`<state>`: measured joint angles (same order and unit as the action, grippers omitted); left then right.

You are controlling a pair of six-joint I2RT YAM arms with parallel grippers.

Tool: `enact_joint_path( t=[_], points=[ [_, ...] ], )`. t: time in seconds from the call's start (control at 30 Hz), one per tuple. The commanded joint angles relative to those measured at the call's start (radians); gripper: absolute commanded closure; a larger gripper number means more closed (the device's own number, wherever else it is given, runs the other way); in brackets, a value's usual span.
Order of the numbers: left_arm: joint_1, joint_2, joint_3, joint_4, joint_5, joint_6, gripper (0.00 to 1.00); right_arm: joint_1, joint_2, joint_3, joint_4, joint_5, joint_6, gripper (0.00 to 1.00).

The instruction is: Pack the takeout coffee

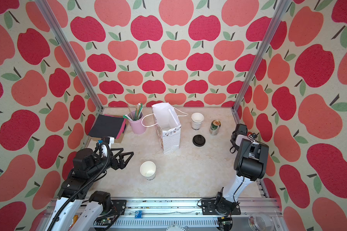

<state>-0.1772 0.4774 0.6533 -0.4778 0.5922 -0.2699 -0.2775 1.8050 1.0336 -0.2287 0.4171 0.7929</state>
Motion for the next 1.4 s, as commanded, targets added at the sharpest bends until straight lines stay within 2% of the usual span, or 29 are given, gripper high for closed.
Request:
enact_joint_path(
  t=[0.0, 0.3, 0.43, 0.5, 0.6, 0.83, 1.37],
  points=[
    [-0.002, -0.016, -0.011, 0.013, 0.011, 0.011, 0.01, -0.008, 0.014, 0.011, -0.017, -0.024, 0.014, 1.00],
    [-0.002, -0.017, -0.011, 0.014, 0.011, 0.011, 0.01, -0.005, 0.004, 0.008, -0.014, -0.079, -0.017, 1.00],
    [-0.001, -0.017, -0.012, 0.015, 0.011, 0.011, 0.01, 0.011, -0.044, 0.004, -0.021, -0.052, -0.054, 0.99],
    [-0.001, -0.017, -0.012, 0.016, 0.011, 0.011, 0.01, 0.017, -0.075, -0.002, -0.016, -0.040, -0.075, 0.88],
    [-0.002, -0.016, -0.012, 0.016, 0.011, 0.011, 0.01, 0.021, -0.112, -0.003, -0.018, -0.022, -0.095, 0.77],
    [-0.001, -0.016, -0.012, 0.014, 0.009, 0.009, 0.01, 0.014, -0.090, 0.037, -0.035, -0.008, -0.130, 0.63],
    [-0.001, -0.017, -0.012, 0.014, 0.008, 0.009, 0.01, -0.023, 0.000, 0.063, -0.015, -0.037, -0.127, 0.62]
  ],
)
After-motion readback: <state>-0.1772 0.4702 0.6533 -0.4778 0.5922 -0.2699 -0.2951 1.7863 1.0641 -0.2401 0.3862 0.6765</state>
